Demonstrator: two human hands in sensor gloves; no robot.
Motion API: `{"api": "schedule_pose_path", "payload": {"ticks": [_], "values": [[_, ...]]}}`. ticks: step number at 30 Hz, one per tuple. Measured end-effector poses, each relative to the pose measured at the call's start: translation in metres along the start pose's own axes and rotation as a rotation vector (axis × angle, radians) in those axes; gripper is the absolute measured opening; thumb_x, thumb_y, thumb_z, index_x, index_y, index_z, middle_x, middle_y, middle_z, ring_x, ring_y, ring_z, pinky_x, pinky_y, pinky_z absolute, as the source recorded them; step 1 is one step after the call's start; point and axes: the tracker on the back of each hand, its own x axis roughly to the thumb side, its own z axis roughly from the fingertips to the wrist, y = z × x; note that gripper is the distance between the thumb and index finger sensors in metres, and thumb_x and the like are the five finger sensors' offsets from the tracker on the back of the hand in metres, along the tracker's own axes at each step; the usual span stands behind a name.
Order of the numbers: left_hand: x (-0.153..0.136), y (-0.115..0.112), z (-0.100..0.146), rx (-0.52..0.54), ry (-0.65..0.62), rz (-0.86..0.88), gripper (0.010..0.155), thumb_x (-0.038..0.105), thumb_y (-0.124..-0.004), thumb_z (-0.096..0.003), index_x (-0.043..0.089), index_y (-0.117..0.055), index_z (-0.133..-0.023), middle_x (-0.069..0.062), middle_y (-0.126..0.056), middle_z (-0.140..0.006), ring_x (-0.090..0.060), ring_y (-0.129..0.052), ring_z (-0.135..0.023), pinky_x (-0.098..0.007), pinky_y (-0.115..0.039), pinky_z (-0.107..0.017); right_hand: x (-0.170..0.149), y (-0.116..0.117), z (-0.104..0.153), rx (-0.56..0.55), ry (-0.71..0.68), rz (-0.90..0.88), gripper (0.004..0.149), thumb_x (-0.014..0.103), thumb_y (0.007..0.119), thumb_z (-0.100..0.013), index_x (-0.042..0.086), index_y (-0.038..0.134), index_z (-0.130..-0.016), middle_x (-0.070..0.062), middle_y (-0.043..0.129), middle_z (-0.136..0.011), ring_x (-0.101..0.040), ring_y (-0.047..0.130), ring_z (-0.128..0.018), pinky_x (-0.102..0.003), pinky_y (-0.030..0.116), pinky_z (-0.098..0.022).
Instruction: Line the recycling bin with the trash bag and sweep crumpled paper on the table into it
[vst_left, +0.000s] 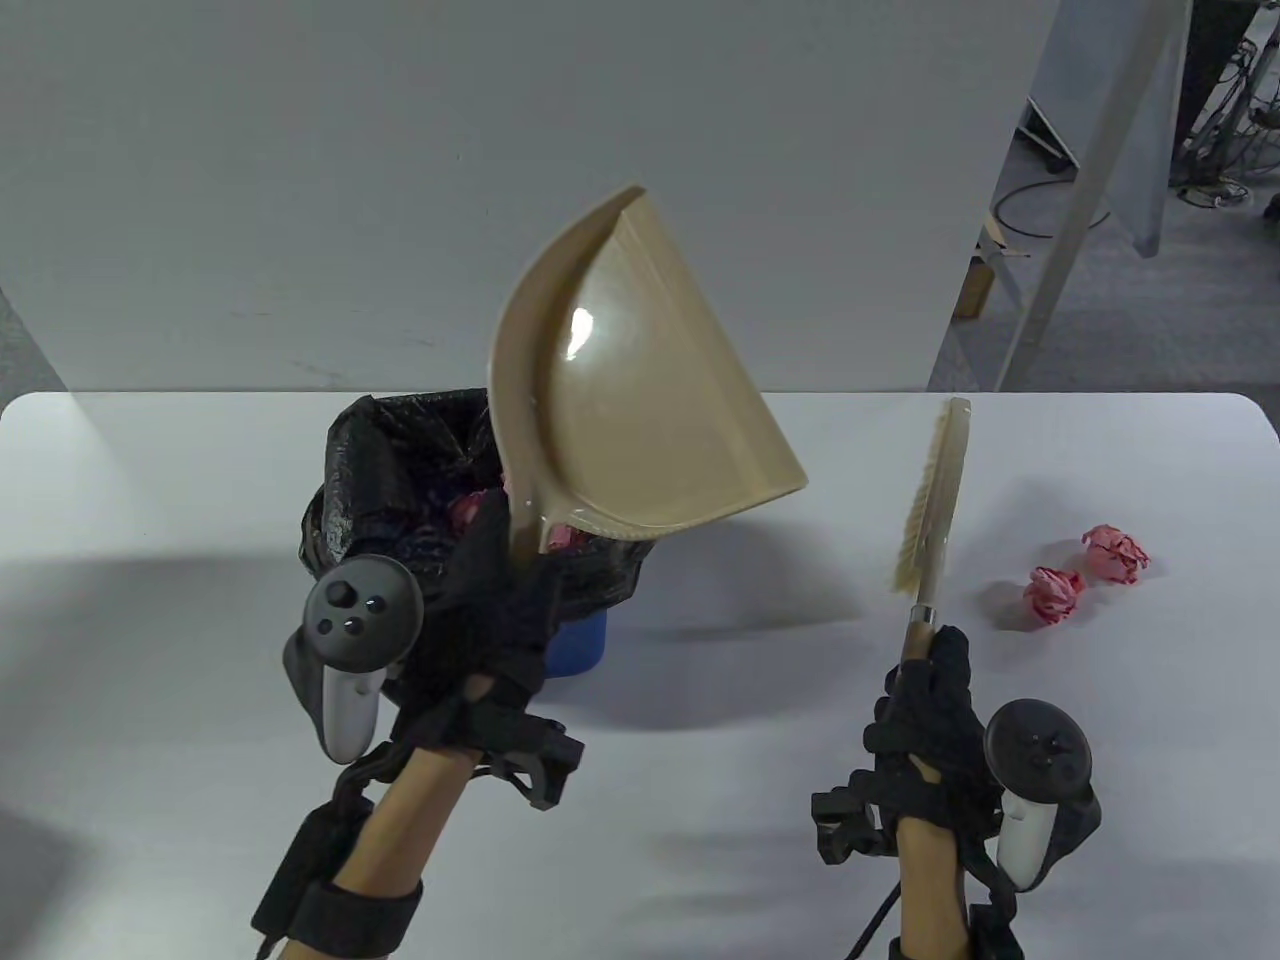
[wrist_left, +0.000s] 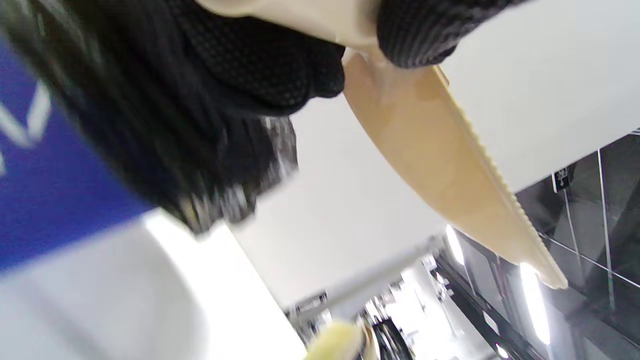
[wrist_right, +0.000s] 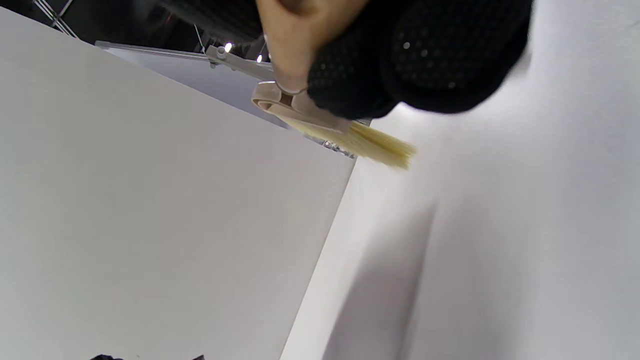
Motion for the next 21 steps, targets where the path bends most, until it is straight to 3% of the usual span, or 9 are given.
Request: {"api": "schedule_pose_path", "payload": {"ticks": [6,10,21], "values": [[-0.003,-0.065,-0.012,-0.16,-0.01,-0.003,0.075,0.037,-0.067,-0.0623,0.007,-0.026,-0.117,-0.018,-0.051,-0.114,-0.024,-0.086,-0.086,-0.033,-0.092,-0.054,0.003,-0.005,0.003,-0.032,-0.03,-0.016,0.058,0.027,0.052,-0.064,0.004,0.034,-0.114,-0.03,0.069,-0.093,-0.033,0.086,-0.059,-0.044,0.084,-0.04],[-0.019,-0.096,-0.024,-0.193,0.025,-0.011,0.076,0.037,-0.066,-0.0626,0.007,-0.023,-0.117,-0.018,-0.047,-0.115,-0.024,-0.084,-0.088,-0.033,-0.092,-0.055,0.002,-0.007,0.002,-0.046,-0.023,-0.031,0.058,0.027,0.052,-0.064,0.004,0.033,-0.114,-0.03,0.069,-0.093,-0.033,0.086,-0.059,-0.045,0.084,-0.041],[-0.077,-0.122,-0.04,-0.263,0.138,-0.055,0.076,0.034,-0.066,-0.0624,0.007,-0.022,-0.117,-0.02,-0.045,-0.115,-0.027,-0.082,-0.089,-0.035,-0.091,-0.056,0.003,-0.009,0.002,-0.072,-0.02,-0.018,0.059,0.028,0.054,-0.064,0.003,0.033,-0.114,-0.031,0.068,-0.094,-0.033,0.085,-0.059,-0.045,0.084,-0.041]]}}
